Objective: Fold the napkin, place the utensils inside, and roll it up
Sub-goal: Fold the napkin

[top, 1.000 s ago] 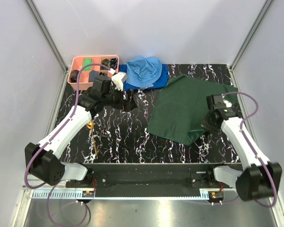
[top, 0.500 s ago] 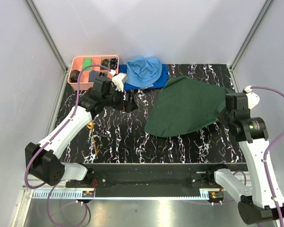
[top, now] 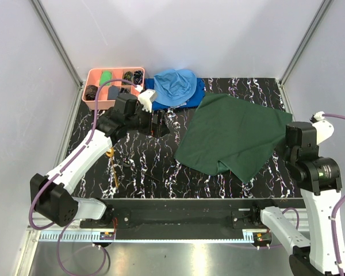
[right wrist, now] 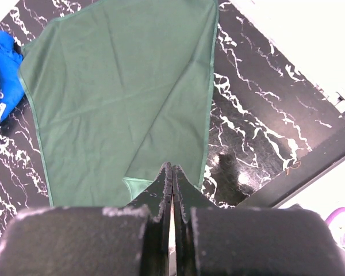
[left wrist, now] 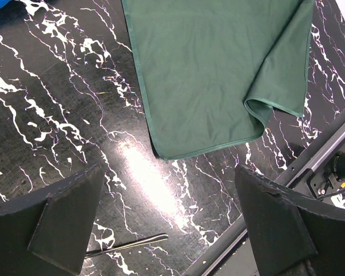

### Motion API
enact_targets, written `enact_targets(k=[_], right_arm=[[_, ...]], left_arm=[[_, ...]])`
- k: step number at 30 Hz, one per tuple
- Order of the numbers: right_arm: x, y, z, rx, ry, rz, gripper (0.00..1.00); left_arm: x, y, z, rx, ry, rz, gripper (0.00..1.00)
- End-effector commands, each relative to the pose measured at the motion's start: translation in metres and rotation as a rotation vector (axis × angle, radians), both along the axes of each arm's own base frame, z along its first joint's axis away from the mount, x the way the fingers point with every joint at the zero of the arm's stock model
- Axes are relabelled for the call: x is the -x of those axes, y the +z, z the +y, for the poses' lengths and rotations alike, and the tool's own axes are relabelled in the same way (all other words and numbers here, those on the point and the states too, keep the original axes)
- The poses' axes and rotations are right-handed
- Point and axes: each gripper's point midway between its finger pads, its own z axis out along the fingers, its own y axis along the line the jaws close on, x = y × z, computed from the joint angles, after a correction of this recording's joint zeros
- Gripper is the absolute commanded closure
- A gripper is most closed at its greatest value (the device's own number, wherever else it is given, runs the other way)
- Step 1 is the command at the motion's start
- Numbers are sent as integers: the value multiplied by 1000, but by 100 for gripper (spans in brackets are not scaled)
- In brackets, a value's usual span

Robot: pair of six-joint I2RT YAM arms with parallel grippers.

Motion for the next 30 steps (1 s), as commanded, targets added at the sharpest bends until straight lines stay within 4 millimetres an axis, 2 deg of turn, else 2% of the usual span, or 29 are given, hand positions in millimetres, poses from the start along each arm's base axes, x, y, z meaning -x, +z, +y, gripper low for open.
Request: enact_targets(k=[1,2,3,4,5,6,7,9,10,11,12,13,17,24,30], right_arm=[[-15,-40,25,-93,66,125,100],[-26,-49,35,-130,92,128,98],[-31,-62,44,-164,117,152,92],[-33,-95,57,-220,133,243,68],[-41,-106,63,-251,138,251,58],[-42,-120,68,-290,115,285,53],[-38,-146,74,-323,98,372,41],[-37,-166,80,-378,52,409,32],[-29,-185,81,-390,30,461,28],[-26,-191,79,-390,9,467,20],[-24,-196,77,-396,-34,468,17],[-17,-208,69,-371,-78,484,16],[-13,-220,65,-378,-141,486,23],[1,-253,60,-357,-198,595,41],[16,-272,54,-334,-234,657,45]], left_arm=[[2,21,-8,63,-31,-60,2],[2,20,-9,61,-32,-56,2],[2,19,-9,59,-33,-55,2],[2,19,-9,57,-31,-59,2],[2,18,-9,53,-30,-59,2],[1,17,-8,47,-24,-61,2],[1,17,-8,46,-25,-62,2],[1,17,-8,43,-25,-63,2],[0,17,-8,44,-25,-62,2],[0,16,-8,43,-23,-62,2],[0,17,-8,43,-23,-63,2],[0,17,-8,45,-24,-61,2],[2,15,-11,54,-30,-45,2],[2,13,-12,58,-36,-31,2],[1,11,-13,54,-35,-28,2]])
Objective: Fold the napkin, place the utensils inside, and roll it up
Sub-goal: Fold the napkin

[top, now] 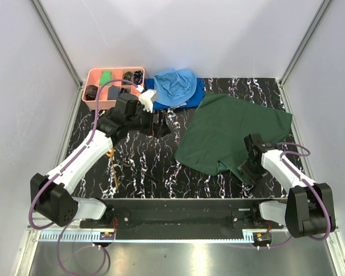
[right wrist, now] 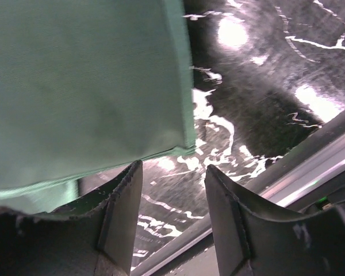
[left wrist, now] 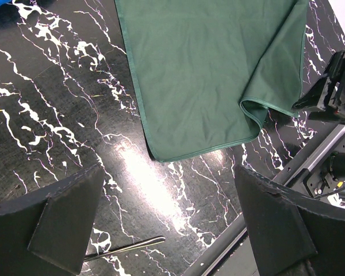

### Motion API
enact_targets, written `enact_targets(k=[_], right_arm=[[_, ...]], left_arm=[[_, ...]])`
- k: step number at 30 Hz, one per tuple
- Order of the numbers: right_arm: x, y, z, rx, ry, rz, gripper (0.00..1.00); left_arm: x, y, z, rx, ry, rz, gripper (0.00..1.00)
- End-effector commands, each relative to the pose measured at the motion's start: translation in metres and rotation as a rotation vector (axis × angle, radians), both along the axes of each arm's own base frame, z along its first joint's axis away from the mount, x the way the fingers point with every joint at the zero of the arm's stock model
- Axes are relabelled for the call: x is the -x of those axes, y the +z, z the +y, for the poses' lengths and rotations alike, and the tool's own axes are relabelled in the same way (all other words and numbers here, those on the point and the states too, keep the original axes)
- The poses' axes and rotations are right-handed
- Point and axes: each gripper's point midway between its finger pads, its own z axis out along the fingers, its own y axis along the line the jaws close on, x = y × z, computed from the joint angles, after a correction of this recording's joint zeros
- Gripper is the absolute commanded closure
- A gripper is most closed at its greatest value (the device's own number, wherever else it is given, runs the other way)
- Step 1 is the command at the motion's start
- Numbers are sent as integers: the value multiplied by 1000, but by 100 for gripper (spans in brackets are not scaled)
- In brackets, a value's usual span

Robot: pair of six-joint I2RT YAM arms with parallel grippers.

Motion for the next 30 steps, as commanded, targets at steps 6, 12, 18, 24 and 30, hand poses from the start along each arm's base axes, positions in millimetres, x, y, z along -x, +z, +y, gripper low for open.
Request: enact_targets(k=[6,12,18,24,30], right_arm=[[4,-13,-18,87,-77,1,52],[1,-12,-27,134,-113,-4,52],[-2,-13,-32,171,-127,6,51],[-23,-18,-20,120,-78,1,51],[-41,-28,-3,42,-85,-31,56]], left_arm=[[-1,8,-8,37,-28,-15,1],[-1,8,-6,30,-21,-23,1],[0,11,-7,37,-26,-27,1],[0,12,-7,39,-28,-30,1],[0,11,-6,34,-23,-32,1]])
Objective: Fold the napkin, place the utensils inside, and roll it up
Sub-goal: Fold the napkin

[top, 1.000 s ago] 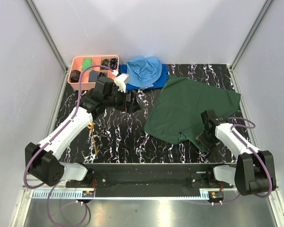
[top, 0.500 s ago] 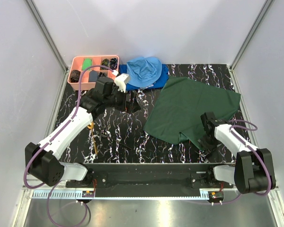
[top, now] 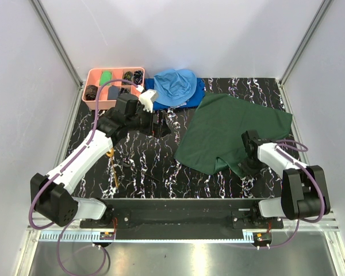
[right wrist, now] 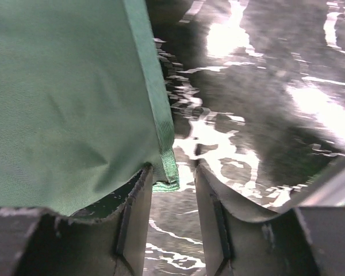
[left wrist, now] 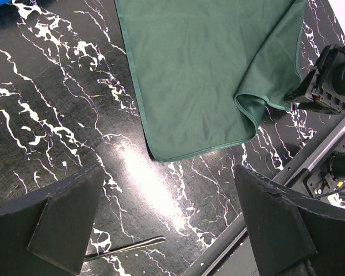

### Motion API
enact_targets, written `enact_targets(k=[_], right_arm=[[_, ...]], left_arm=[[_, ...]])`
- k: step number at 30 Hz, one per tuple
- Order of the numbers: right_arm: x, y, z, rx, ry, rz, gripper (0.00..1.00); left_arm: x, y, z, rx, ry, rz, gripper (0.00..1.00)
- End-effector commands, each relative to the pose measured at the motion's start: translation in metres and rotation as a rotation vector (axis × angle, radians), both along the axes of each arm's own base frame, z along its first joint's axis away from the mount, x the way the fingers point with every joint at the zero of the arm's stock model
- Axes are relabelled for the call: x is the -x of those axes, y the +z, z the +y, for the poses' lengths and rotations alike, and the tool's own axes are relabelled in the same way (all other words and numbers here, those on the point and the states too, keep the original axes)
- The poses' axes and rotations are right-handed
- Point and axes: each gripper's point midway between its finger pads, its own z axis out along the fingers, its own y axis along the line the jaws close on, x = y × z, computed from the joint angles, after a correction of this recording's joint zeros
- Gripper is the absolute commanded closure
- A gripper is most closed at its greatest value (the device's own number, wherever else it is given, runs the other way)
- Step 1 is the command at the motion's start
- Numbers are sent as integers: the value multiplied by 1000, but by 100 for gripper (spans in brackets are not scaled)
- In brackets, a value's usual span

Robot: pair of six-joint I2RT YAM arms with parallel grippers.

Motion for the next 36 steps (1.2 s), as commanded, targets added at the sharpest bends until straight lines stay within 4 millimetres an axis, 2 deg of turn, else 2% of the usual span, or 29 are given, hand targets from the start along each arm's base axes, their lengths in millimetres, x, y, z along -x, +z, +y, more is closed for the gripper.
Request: enact_targets(k=[1,4,9,13,16,18,21,24,25,27,28,30,31,33,34,36], right_arm=[[-19,-9,7,-19,-8,-42,56],[-16,-12,5,-10,-33,-37,57],[-17,-20,11,2,-34,-45,75],[-22,-18,10,38,-35,-70,82],[-21,-18,8,50,-21,-75,99],[-22,-16,8,52,4,-79,100],[-28,-3,9,41,48,-133,100],[-40,32,7,50,91,-266,100],[-48,57,5,53,89,-373,100],[-53,81,0,72,93,-467,100],[-56,104,-5,92,82,-556,100],[-53,122,-11,118,74,-604,100],[-53,139,-17,140,61,-647,100],[-46,149,-22,161,58,-650,100],[-46,162,-24,167,52,-678,100],[-41,170,-27,178,49,-683,100]], left_arm=[[0,11,-7,35,-26,-31,1],[1,11,-8,41,-32,-25,1],[1,12,-8,45,-32,-26,1],[0,12,-7,42,-28,-27,1],[0,13,-7,42,-27,-29,1],[0,13,-7,40,-25,-31,1],[-1,12,-7,38,-23,-30,1],[1,14,-7,42,-28,-33,1],[1,14,-8,44,-30,-31,1],[1,15,-8,47,-29,-31,1],[2,15,-8,48,-32,-33,1],[2,16,-8,52,-33,-36,1],[2,17,-8,52,-32,-37,1],[2,16,-8,52,-32,-39,1],[2,17,-8,55,-35,-39,1],[3,18,-8,58,-36,-40,1]])
